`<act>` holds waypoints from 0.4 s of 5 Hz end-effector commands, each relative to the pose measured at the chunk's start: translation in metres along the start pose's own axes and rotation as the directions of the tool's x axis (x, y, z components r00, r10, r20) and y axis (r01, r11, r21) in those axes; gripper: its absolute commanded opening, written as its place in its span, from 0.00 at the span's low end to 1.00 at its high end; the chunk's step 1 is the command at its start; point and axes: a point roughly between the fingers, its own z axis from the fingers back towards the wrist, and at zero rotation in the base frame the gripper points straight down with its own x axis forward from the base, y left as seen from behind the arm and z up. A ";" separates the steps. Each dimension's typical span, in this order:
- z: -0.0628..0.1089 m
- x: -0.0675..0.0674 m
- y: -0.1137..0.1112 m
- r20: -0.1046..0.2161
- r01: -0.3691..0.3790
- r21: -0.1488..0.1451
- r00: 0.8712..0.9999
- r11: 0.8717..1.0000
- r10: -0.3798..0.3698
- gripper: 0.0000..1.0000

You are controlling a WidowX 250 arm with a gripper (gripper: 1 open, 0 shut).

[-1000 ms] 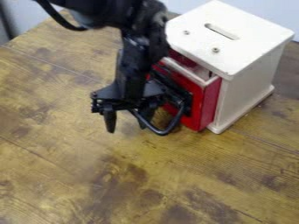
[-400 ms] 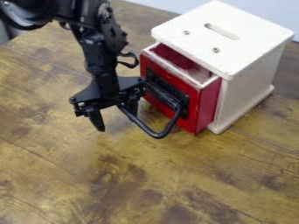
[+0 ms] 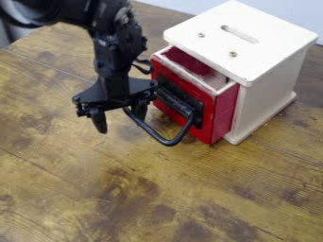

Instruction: Open the drawer

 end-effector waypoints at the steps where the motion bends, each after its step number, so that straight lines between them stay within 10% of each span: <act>1: 0.008 0.005 -0.007 -0.033 0.026 0.001 0.999 1.000 -0.026 0.00; 2: 0.007 0.008 -0.007 -0.105 0.040 -0.063 0.993 0.997 -0.047 0.00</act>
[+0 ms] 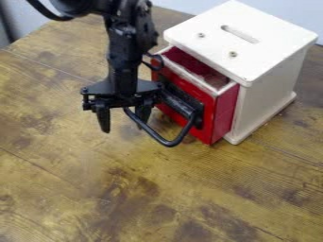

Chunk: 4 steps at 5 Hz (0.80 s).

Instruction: Open the drawer

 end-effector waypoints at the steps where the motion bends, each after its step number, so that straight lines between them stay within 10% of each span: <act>1: 0.009 0.010 0.011 0.056 -0.030 -0.131 0.998 0.991 0.038 0.00; 2: 0.014 0.013 0.021 0.126 -0.016 -0.174 0.991 0.985 0.038 0.00; 4: 0.023 0.012 0.018 0.217 -0.007 -0.066 0.976 0.998 0.021 0.00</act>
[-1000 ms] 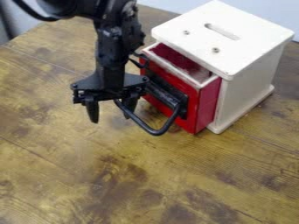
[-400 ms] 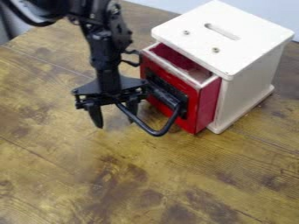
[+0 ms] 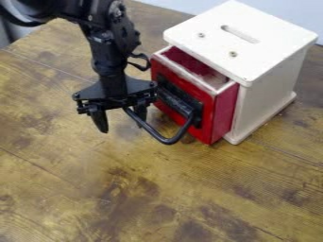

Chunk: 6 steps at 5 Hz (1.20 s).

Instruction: Open the drawer

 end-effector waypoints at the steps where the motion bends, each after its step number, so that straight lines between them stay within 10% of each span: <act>1: 0.023 0.011 0.001 0.039 -0.034 0.020 0.999 0.999 0.033 0.00; 2: 0.025 0.013 -0.002 -0.016 -0.045 0.021 0.999 0.999 0.045 0.00; 3: 0.029 0.008 -0.005 -0.044 -0.076 -0.039 0.996 0.996 0.074 0.00; 4: 0.024 0.010 -0.006 -0.020 -0.075 -0.089 0.997 0.993 0.074 0.00; 6: 0.027 0.011 -0.006 0.059 -0.110 -0.068 0.992 0.992 0.114 0.00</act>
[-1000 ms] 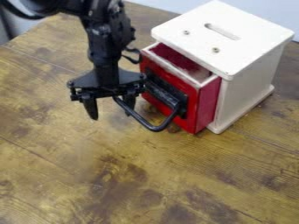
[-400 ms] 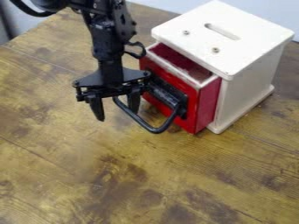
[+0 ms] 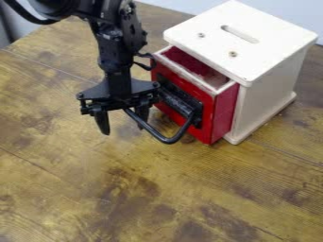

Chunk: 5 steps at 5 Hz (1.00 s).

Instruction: Open the drawer

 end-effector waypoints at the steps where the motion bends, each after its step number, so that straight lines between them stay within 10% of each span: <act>1: 0.029 0.016 0.009 0.115 -0.081 -0.053 0.990 0.995 0.087 0.00; 5: 0.024 0.019 0.003 0.071 -0.163 -0.044 0.984 0.986 0.166 0.00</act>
